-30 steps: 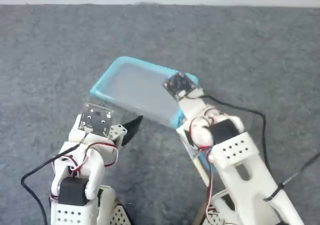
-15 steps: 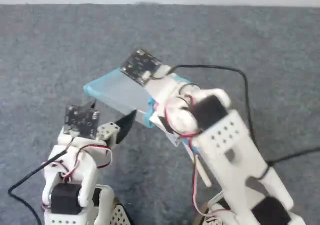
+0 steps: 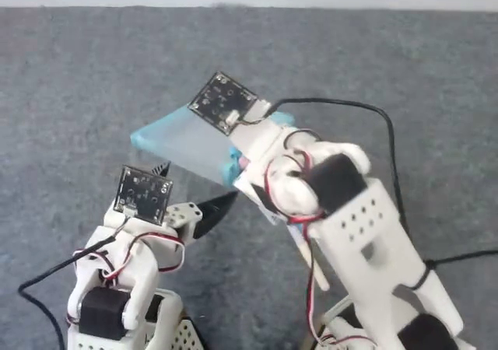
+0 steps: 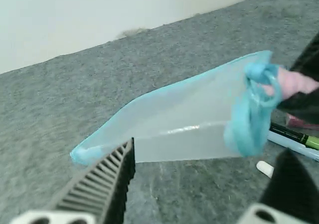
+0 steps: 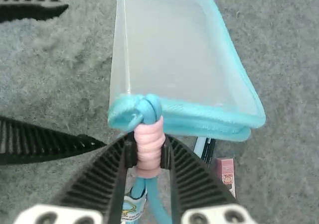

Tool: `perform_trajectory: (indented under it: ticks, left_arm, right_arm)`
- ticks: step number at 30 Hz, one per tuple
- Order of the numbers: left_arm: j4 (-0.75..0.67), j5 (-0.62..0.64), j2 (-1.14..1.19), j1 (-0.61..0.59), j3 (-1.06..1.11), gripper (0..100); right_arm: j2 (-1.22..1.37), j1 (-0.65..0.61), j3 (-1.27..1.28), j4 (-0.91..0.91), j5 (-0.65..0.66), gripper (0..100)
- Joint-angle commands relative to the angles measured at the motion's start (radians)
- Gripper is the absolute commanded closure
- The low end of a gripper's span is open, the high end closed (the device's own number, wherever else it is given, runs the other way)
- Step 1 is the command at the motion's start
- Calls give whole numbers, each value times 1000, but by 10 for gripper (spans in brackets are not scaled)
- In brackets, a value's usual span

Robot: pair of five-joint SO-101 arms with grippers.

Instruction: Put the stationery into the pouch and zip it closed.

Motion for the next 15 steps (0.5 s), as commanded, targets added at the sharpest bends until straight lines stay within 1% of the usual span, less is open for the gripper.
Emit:
perform_trajectory:
  ticks: [1, 4, 6, 9, 11, 15]
  left_arm:
    - [-60, 12, -6, 5, -33, 593]
    - [-146, 12, -5, 3, 36, 594]
    - [-183, 11, -5, -18, 61, 594]
    - [-175, 12, -6, -64, 39, 594]
    - [-166, 14, -6, -68, 30, 594]
    - [-158, 14, -6, -66, 28, 594]
  right_arm:
    - [-88, -15, -63, 30, 11, 992]
    - [-119, -38, -61, 64, 11, 992]
    - [-130, -51, -55, 76, 11, 992]
    - [-143, -48, -20, 62, 15, 992]
    - [-137, -50, 8, 54, 15, 992]
    - [-140, -48, 101, -16, 17, 992]
